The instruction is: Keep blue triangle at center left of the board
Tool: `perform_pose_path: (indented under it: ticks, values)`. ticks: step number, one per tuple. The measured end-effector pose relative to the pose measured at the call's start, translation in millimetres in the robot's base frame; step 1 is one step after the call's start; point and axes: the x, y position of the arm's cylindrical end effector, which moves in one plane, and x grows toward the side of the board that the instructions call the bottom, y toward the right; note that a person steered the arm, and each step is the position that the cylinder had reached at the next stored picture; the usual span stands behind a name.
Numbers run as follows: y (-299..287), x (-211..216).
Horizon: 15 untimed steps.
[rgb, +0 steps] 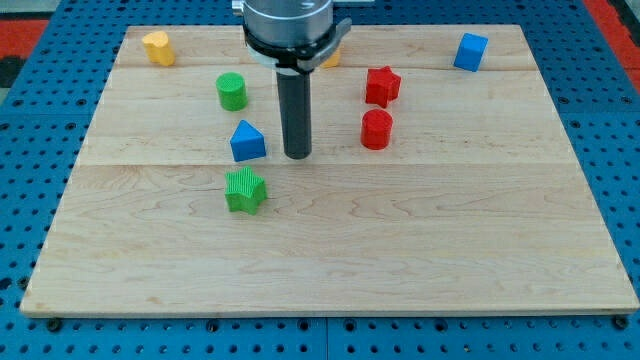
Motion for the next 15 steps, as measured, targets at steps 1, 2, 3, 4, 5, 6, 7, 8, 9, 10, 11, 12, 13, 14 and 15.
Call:
perform_pose_path:
  ticks: [1, 2, 3, 4, 5, 6, 7, 8, 9, 10, 11, 12, 13, 14, 15]
  values:
    - [-70, 7]
    - [-108, 19]
    - [-94, 23]
    - [-75, 16]
    - [-119, 2]
    - [-183, 1]
    - [-156, 11]
    - [-63, 7]
    - [-50, -28]
    - [-84, -48]
    - [-133, -46]
    - [-155, -34]
    - [-136, -34]
    - [-68, -27]
    - [-68, -8]
